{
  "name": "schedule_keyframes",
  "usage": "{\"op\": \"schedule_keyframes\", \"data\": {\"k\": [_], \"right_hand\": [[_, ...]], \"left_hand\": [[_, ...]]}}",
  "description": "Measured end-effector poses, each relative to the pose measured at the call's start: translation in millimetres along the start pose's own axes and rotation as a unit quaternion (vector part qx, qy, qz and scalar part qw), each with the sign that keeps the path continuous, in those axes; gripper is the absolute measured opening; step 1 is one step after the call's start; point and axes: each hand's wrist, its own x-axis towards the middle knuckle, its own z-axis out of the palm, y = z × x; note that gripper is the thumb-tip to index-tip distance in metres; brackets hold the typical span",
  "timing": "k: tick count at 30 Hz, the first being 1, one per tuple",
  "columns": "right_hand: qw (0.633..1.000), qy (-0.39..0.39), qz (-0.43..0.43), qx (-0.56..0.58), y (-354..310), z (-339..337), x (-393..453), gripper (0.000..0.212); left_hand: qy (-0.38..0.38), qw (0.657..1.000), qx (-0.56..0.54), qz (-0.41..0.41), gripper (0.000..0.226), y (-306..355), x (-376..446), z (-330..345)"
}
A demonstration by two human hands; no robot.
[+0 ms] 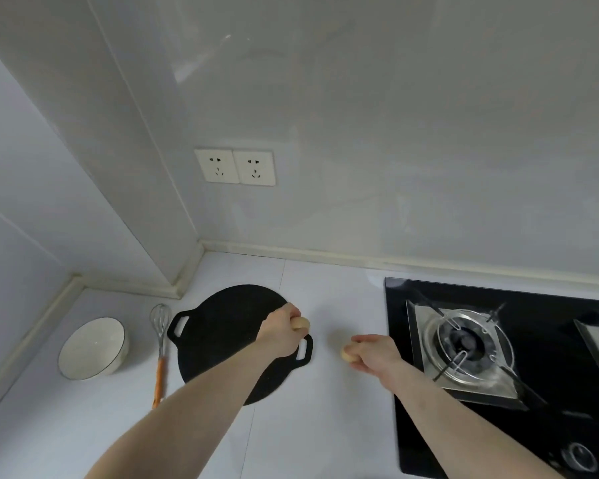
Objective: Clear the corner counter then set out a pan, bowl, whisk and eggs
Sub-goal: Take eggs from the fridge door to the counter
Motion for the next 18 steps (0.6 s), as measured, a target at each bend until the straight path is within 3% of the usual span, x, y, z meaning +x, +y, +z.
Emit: {"op": "schedule_keyframes", "data": {"k": [10,18], "right_hand": [[0.994,-0.004,-0.035,-0.099,-17,49,17,0.047],[0.977,0.038,-0.075,-0.195,-24,60,45,0.044]], "left_hand": [[0.029,0.999,0.005,-0.019,0.033,-40,12,-11],[0.020,0.992,0.096,0.080,0.031,-14,54,-2]]}}
